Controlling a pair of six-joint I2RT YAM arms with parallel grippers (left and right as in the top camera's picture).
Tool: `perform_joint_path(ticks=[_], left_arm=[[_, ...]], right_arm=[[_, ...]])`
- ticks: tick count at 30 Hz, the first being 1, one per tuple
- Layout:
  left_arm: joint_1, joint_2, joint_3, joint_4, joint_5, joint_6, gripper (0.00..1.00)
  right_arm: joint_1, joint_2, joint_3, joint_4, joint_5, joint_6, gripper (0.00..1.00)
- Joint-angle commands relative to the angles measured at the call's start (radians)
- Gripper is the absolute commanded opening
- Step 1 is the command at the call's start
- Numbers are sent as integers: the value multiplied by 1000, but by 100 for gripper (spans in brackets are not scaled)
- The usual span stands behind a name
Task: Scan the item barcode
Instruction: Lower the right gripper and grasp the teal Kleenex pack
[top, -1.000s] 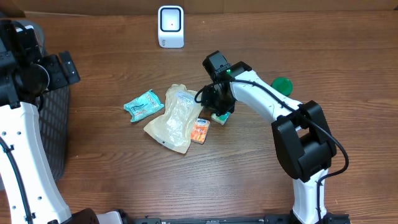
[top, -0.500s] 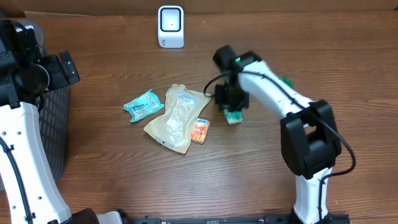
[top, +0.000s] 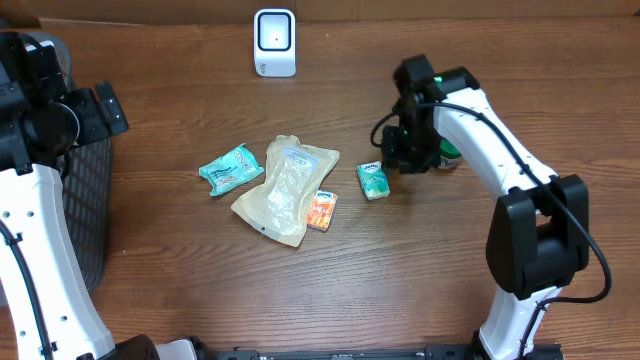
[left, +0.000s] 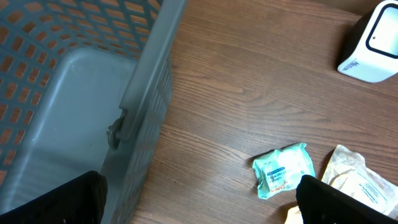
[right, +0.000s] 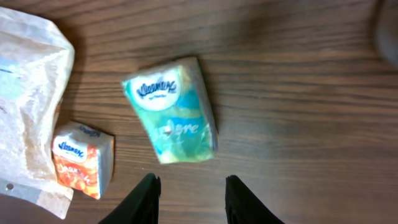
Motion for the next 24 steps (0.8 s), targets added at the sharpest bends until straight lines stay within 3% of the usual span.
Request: perform_joint_path(ticks=[1, 11, 24], left_arm=[[0, 2, 21, 1, -2, 22, 99], [0, 2, 21, 1, -2, 22, 100], [0, 2, 21, 1, -2, 23, 100]], right_arm=[[-73, -5, -82, 56, -134, -67, 31], [-93, -2, -231, 202, -248, -111, 32], [-92, 0, -363, 373, -296, -26, 32]])
